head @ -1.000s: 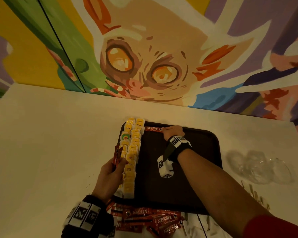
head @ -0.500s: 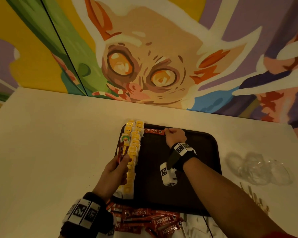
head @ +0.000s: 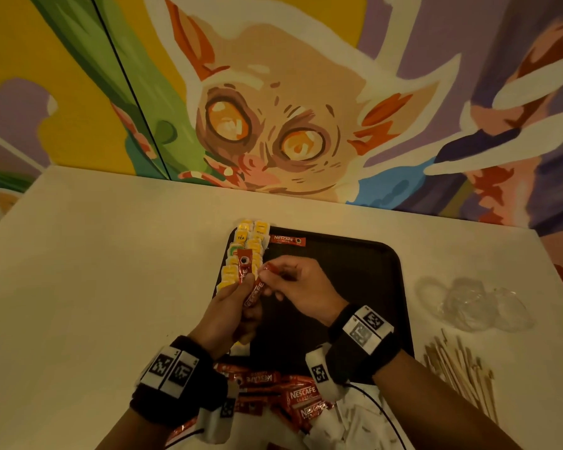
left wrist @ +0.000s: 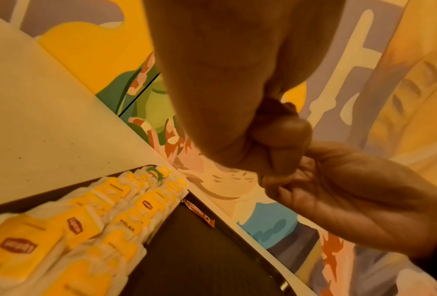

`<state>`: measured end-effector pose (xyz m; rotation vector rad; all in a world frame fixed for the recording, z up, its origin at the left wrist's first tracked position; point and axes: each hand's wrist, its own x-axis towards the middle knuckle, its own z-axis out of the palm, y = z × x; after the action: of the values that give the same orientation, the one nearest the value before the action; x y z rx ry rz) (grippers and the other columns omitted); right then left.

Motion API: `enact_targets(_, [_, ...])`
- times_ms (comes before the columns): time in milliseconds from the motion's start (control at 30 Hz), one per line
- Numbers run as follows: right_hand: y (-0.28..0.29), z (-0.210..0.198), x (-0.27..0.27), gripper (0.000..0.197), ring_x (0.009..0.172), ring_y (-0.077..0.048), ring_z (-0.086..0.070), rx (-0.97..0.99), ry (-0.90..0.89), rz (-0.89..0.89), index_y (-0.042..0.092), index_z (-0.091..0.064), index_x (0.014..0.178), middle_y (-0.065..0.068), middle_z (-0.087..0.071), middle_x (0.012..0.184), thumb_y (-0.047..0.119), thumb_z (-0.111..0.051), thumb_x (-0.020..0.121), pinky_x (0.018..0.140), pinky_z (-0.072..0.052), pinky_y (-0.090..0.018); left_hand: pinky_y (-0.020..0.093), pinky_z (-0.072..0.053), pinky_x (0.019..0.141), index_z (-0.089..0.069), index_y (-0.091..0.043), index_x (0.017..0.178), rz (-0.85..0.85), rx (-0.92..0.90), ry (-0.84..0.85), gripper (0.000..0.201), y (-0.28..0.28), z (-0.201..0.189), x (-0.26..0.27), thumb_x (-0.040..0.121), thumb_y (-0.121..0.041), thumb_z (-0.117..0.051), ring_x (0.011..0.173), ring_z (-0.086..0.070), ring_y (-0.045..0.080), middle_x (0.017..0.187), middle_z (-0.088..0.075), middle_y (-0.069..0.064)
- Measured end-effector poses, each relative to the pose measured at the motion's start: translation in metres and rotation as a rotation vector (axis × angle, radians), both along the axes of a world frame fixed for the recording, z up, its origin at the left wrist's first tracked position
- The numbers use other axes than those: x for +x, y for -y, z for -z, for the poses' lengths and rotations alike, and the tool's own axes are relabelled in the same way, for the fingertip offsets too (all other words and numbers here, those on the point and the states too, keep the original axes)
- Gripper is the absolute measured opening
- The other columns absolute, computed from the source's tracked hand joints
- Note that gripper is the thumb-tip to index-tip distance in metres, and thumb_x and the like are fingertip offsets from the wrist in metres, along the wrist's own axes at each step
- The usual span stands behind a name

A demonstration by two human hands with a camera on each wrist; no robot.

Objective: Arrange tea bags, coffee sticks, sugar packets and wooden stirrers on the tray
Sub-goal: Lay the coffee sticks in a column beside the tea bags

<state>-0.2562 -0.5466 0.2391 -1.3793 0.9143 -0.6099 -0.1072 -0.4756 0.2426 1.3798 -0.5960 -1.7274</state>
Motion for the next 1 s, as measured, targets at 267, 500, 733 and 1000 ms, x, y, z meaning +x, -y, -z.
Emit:
enact_targets(267, [-0.006,-0.003,-0.015,0.009,0.063,-0.01,-0.06,-0.059,-0.109,0.182,0.014,-0.074,0.097,0.0,-0.071,0.084,0.015,-0.068,0.09,0.062,-0.053,-0.024,0.028,-0.043,0.058,-0.065,-0.012,0.105,0.022,-0.15,0.33,0.045,-0.013,0.005,0.003,0.1,-0.044,-0.033,0.061,-0.058,0.01,0.081,-0.07,0.006])
enact_targets(500, [-0.014,-0.005,-0.019,0.009,0.068,-0.014,-0.067,0.079,-0.002,0.357,0.008,-0.069,0.099,-0.01,-0.07,0.083,0.012,-0.065,0.092,0.073,-0.06,-0.033,0.024,-0.038,0.051,-0.066,-0.015,0.085,0.067,-0.28,0.483,0.028,-0.017,0.003,0.004,0.099,-0.031,-0.047,0.054,-0.047,0.011,0.063,-0.059,-0.003])
enact_targets(733, [-0.024,-0.006,-0.026,0.009,0.068,-0.012,-0.067,0.173,0.036,0.381,0.009,-0.069,0.098,-0.007,-0.07,0.086,0.006,-0.063,0.092,0.071,-0.06,-0.034,0.025,-0.034,0.047,-0.059,-0.015,0.078,0.056,-0.396,0.489,0.031,-0.017,0.004,0.01,0.099,-0.035,-0.047,0.048,-0.038,0.007,0.054,-0.044,-0.009])
enact_targets(1000, [-0.025,0.0,-0.032,0.016,0.079,-0.012,-0.065,0.269,-0.006,0.336,0.008,-0.069,0.107,-0.009,-0.069,0.1,0.007,-0.061,0.093,0.074,-0.058,-0.028,0.027,-0.036,0.05,-0.054,-0.017,0.075,0.088,-0.39,0.614,0.032,-0.013,0.008,0.011,0.1,-0.034,-0.042,0.046,-0.039,0.005,0.053,-0.046,-0.011])
